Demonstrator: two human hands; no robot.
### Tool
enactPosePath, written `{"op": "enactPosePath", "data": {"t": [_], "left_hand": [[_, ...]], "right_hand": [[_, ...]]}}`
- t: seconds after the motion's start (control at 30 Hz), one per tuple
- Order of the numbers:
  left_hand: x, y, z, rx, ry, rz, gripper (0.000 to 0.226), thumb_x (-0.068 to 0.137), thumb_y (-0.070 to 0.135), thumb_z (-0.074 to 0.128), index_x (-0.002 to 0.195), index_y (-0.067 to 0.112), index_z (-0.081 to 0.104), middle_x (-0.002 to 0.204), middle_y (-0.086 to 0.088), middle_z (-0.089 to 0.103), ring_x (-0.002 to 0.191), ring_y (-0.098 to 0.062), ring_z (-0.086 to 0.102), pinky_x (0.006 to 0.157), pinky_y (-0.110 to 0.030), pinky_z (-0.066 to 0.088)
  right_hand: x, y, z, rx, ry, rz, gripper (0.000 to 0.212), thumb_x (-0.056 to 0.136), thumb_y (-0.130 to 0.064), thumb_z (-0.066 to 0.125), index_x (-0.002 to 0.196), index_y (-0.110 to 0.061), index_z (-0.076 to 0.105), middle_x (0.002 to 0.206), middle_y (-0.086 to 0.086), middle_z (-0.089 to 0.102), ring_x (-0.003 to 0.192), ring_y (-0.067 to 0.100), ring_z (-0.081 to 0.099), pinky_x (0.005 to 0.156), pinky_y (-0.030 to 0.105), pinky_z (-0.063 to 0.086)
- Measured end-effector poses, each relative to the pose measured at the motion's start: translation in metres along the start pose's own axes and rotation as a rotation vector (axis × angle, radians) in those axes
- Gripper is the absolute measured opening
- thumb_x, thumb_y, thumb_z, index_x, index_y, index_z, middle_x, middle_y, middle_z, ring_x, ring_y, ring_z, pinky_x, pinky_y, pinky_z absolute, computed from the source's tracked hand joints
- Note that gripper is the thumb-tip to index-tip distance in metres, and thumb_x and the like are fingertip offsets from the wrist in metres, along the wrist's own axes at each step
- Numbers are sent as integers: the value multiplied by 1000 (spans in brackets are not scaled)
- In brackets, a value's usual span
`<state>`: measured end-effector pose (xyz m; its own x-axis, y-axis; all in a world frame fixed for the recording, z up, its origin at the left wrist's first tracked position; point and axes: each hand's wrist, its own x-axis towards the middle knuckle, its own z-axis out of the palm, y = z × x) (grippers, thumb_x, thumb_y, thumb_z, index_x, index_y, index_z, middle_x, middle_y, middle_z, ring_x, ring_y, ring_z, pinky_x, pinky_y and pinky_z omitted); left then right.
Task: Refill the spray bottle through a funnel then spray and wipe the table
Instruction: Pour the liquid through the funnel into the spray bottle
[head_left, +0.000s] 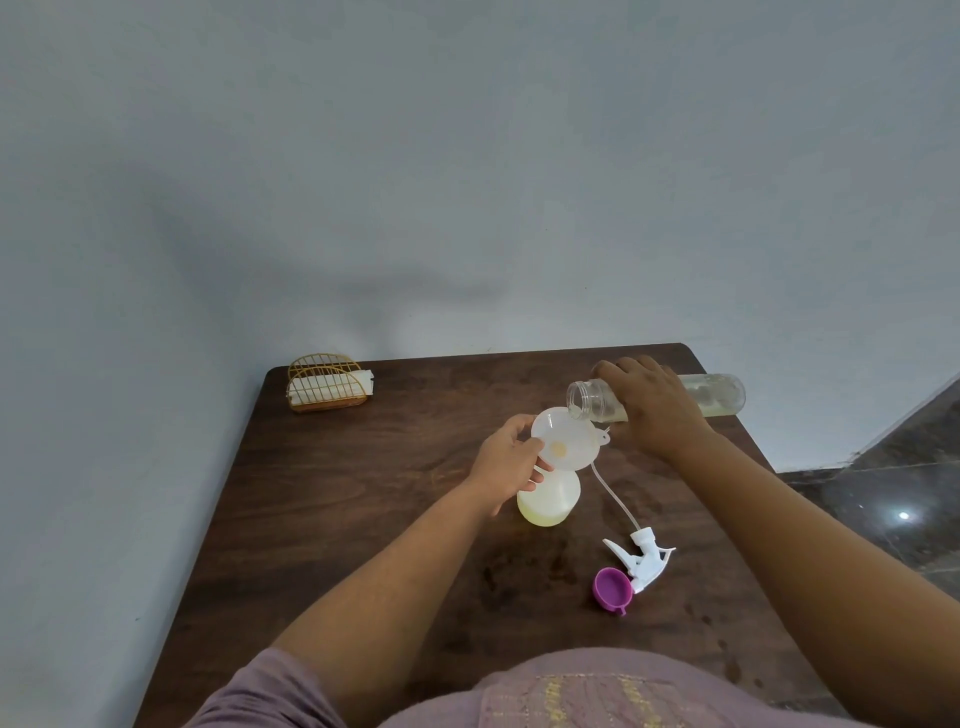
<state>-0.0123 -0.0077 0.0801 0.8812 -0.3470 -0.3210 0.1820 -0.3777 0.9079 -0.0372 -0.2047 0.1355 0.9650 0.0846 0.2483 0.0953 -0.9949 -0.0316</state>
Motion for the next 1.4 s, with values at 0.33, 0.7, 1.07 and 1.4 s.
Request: {"op": "enactPosePath", "data": {"t": [0.33,0.7,1.07,1.4], "left_hand": [[0,0,-1,-2,-10,-3,34,100,23,49,134,25,48,112,-4,66,79,-16,65,76,-29,60],[0,0,-1,-22,-21,-32,31,100,24,49,131,23,47,101,-6,70,75,-15,66,72,-27,59],[-2,3,-3,-22,-49,-43,32,100,23,49,132,24,44,96,-5,70,75,-15,65,73,-29,59],[-2,5,-4,-4,-58,-67,36,100,24,50,135,23,40,94,-4,70,74,-15,65,73,-29,59]], "right_hand": [[2,2,6,178,-2,71,56,62,-23,79,111,-20,53,92,1,58,90,27,53,77,38,46],[1,6,9,490,3,173,51,54,-20,73,100,-22,52,87,0,60,82,27,54,70,35,47],[-13,-1,6,668,69,253,47,58,-6,77,97,-18,55,86,0,62,78,25,58,69,35,47],[-26,-8,-3,763,81,364,45,62,-2,76,98,-20,55,84,-7,62,75,13,57,64,17,42]]}}
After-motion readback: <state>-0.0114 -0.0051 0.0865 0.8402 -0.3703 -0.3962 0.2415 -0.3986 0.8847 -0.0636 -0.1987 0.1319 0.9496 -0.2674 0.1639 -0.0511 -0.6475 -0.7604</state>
